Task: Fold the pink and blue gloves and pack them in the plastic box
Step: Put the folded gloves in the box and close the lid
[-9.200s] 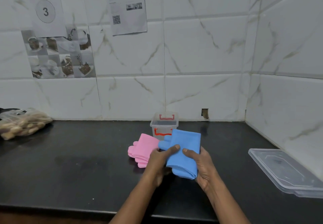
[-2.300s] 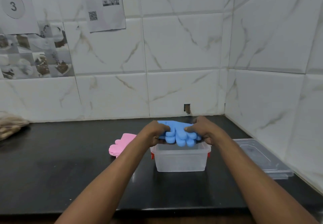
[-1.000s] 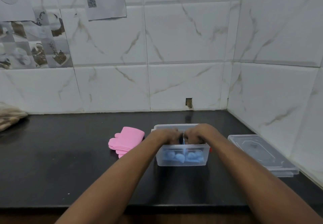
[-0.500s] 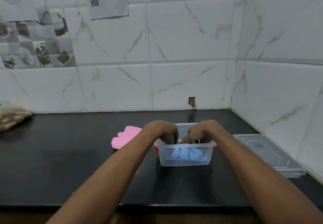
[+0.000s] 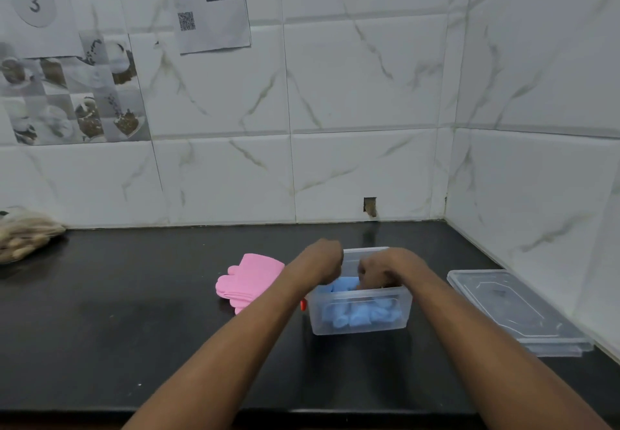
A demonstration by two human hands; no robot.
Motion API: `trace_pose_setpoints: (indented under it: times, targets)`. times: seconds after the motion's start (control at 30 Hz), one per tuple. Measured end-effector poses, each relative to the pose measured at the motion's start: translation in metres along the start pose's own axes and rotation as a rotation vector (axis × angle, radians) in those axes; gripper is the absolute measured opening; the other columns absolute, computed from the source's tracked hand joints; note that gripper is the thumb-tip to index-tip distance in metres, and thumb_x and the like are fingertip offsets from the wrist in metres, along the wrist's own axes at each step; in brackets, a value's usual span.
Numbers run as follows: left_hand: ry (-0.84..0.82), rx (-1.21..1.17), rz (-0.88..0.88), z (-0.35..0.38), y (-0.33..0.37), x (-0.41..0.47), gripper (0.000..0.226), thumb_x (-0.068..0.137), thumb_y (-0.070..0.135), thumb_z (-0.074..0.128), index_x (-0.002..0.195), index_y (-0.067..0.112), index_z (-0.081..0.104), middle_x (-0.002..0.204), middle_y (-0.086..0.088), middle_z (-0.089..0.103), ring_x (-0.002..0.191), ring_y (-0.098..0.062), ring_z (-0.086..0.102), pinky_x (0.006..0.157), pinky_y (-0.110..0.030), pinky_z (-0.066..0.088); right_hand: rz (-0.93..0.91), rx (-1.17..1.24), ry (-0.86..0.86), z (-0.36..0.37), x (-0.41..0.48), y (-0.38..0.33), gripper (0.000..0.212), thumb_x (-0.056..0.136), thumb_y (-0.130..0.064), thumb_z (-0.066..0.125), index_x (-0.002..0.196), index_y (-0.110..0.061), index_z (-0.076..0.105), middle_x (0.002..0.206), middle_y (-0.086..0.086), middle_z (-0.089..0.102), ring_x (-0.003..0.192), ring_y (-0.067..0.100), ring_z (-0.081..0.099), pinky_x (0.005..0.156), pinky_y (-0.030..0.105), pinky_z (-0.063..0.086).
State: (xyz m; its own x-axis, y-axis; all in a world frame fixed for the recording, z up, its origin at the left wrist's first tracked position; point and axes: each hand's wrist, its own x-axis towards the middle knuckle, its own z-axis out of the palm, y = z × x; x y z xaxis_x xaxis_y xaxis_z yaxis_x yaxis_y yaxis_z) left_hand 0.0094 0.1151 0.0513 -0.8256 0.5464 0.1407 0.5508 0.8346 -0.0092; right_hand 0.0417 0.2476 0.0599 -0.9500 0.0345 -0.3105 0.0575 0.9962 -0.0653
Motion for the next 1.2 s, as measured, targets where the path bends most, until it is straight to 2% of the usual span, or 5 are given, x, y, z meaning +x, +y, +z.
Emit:
trace_pose_setpoints:
  times: [0.17, 0.57, 0.73, 0.9, 1.2]
  targets:
    - [-0.069, -0.057, -0.077, 0.022, 0.003, -0.006, 0.038, 0.093, 0.007, 0.043, 0.128, 0.005, 0.058, 0.133, -0.016, 0.058, 0.118, -0.031, 0.057, 0.099, -0.04, 0.046, -0.061, -0.079, 0.397, 0.007, 0.0, 0.008, 0.013, 0.087, -0.004, 0.053, 0.094, -0.005, 0.064, 0.098, 0.015, 0.065, 0.079, 0.027, 0.063, 0.069, 0.032, 0.051]
    - [-0.147, 0.029, -0.092, 0.02, 0.002, -0.002, 0.033, 0.092, 0.02, 0.045, 0.113, 0.003, 0.064, 0.118, -0.016, 0.066, 0.102, -0.029, 0.061, 0.077, -0.034, 0.042, 0.007, -0.149, 0.334, 0.015, 0.004, 0.002, 0.025, 0.089, -0.011, 0.054, 0.114, -0.008, 0.06, 0.115, 0.01, 0.063, 0.088, 0.022, 0.057, 0.074, 0.027, 0.047]
    - [0.201, -0.228, -0.181, 0.014, 0.003, -0.014, 0.018, 0.081, 0.012, 0.051, 0.083, 0.006, 0.068, 0.094, -0.016, 0.072, 0.07, -0.03, 0.061, 0.063, -0.032, 0.047, 0.015, -0.218, 0.274, 0.014, 0.004, 0.0, 0.033, 0.093, -0.015, 0.05, 0.125, -0.009, 0.058, 0.122, 0.008, 0.063, 0.103, 0.02, 0.059, 0.077, 0.025, 0.042]
    - [0.757, -0.567, -0.444, 0.013, -0.037, -0.034, 0.02, 0.085, 0.006, 0.055, 0.099, 0.002, 0.069, 0.102, -0.015, 0.069, 0.096, -0.03, 0.062, 0.081, -0.031, 0.043, 0.013, -0.255, 0.294, 0.014, -0.001, 0.0, 0.034, 0.093, -0.012, 0.044, 0.125, -0.01, 0.058, 0.125, 0.007, 0.061, 0.113, 0.021, 0.058, 0.077, 0.026, 0.041]
    - [0.124, -0.068, -0.591, 0.069, -0.082, -0.059, 0.062, 0.077, 0.059, 0.068, 0.112, 0.008, 0.061, 0.117, -0.013, 0.051, 0.109, -0.029, 0.047, 0.081, -0.033, 0.041, 0.05, -0.227, 0.338, 0.018, 0.003, 0.001, 0.033, 0.092, -0.012, 0.044, 0.121, -0.013, 0.06, 0.122, 0.004, 0.063, 0.111, 0.019, 0.059, 0.074, 0.025, 0.04]
